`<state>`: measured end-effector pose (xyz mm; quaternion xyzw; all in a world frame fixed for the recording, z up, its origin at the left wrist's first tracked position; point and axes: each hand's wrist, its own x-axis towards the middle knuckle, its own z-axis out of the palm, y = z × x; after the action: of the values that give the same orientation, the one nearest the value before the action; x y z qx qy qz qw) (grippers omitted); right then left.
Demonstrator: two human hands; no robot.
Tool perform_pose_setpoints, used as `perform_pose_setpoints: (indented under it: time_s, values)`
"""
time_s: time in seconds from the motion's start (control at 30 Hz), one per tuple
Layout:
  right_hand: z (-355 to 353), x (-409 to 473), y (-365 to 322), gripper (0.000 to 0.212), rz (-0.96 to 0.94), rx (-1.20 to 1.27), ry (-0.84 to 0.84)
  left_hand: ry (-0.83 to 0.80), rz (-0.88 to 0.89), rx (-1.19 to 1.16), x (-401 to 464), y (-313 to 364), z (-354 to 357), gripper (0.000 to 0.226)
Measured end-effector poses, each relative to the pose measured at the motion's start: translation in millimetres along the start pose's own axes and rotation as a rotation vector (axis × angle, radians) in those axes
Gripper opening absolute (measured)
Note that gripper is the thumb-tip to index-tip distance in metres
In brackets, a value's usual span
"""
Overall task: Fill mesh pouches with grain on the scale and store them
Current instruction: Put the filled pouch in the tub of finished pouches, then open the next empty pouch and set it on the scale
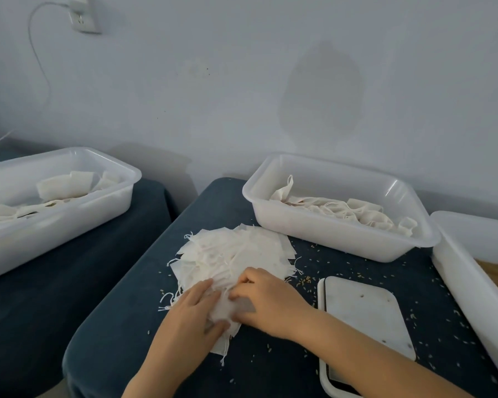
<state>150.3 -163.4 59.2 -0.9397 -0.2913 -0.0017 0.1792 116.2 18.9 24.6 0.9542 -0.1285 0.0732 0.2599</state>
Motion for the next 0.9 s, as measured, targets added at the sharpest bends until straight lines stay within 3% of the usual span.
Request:
perform_pose_setpoints:
  time_s: [0.13, 0.3, 0.6, 0.9]
  values:
    - [-4, 9, 8, 0.037, 0.072, -0.034, 0.111, 0.106, 0.013, -0.047, 0, 2, 1, 0.041]
    - [-1, 20, 13, 0.051, 0.175, -0.055, 0.069, 0.217, -0.039, -0.089, 4, 5, 3, 0.029]
    - [-17, 25, 19, 0.041, 0.192, 0.020, -0.001, 0.237, -0.075, -0.096, 4, 10, -1, 0.018]
    - [-23, 15, 21, 0.017, 0.259, 0.148, 0.335, 0.240, -0.019, -0.185, -1, 12, -3, 0.012]
